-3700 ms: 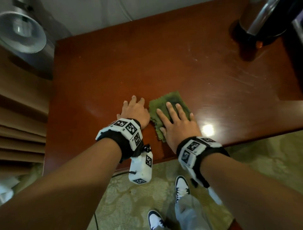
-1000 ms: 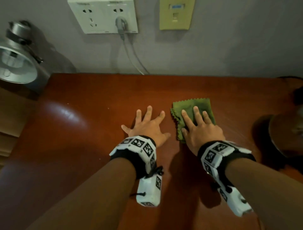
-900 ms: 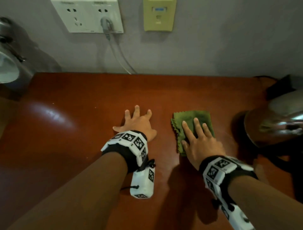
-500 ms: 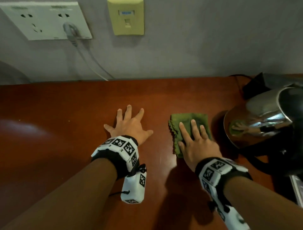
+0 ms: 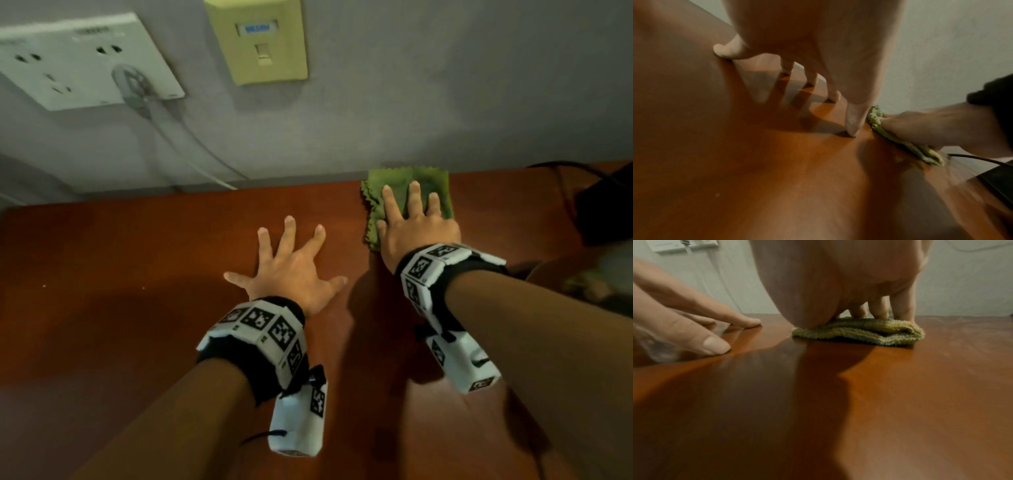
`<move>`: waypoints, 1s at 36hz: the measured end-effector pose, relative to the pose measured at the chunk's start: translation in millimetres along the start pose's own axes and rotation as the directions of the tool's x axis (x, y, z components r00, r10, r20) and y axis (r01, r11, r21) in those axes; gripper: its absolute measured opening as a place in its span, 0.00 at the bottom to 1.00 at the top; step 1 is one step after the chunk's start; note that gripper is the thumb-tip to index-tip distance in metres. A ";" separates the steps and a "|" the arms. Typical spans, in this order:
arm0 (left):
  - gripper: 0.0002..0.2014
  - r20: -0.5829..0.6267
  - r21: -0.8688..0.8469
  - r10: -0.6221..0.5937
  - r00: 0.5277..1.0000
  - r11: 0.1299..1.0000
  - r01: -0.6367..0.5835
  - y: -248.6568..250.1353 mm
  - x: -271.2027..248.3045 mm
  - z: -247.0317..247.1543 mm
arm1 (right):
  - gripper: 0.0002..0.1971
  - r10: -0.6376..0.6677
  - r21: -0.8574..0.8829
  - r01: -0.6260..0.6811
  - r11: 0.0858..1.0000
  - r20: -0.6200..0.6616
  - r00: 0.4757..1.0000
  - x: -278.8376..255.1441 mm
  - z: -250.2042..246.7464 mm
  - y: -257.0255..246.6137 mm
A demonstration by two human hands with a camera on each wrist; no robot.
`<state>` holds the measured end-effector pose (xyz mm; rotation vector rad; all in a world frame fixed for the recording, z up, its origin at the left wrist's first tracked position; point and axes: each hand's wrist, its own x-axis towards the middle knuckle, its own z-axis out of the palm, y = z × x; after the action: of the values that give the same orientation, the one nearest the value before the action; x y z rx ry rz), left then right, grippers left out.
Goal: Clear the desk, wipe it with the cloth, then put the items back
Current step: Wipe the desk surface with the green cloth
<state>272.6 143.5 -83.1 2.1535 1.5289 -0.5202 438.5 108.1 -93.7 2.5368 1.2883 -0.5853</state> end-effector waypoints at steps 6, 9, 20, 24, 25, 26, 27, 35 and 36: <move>0.42 -0.012 0.017 0.039 0.999 0.999 -0.039 -6.4 0.7 -3.4 | 0.29 0.013 0.025 -0.013 1.000 0.018 1.000 3.6 -5.3 -9.4; 0.43 0.019 0.031 0.065 0.998 0.997 -0.066 -10.4 0.8 -6.9 | 0.29 -0.032 0.003 0.032 0.999 0.021 0.999 -15.5 4.2 -12.4; 0.46 0.069 0.144 0.209 0.975 0.965 -0.218 -31.6 -69.3 38.7 | 0.29 -0.073 -0.032 0.073 0.997 -0.010 0.997 -151.1 73.3 11.2; 0.45 0.087 0.206 0.303 0.949 0.926 -0.315 -37.6 -106.8 64.8 | 0.28 0.080 -0.025 -0.080 0.997 -0.002 0.997 -216.2 106.0 36.5; 0.44 0.088 0.210 0.317 0.944 0.921 -0.329 -40.9 -117.4 72.4 | 0.28 0.100 -0.016 -0.100 0.995 -0.002 0.995 -229.8 112.9 39.1; 0.43 0.087 0.215 0.331 0.940 0.915 -0.342 -43.8 -126.8 79.1 | 0.28 0.121 -0.005 -0.121 0.993 0.000 0.993 -242.6 119.4 40.6; 0.42 0.085 0.221 0.344 0.935 0.909 -0.354 -45.7 -135.0 85.0 | 0.28 0.142 0.006 -0.142 0.990 0.000 0.990 -253.9 125.8 42.4; 0.40 0.102 0.228 0.389 0.916 0.887 -0.402 -47.5 -192.3 125.1 | 0.29 0.241 0.047 -0.241 0.969 0.001 0.971 -324.1 165.3 44.6; 0.40 0.100 0.229 0.396 0.913 0.884 -0.408 -46.2 -198.5 129.9 | 0.29 0.248 0.050 -0.248 0.968 0.008 0.969 -331.3 169.5 44.1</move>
<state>160.0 -70.2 -90.0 2.5360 0.9835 -0.6375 256.9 -219.7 -94.2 2.6820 0.9449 -0.5710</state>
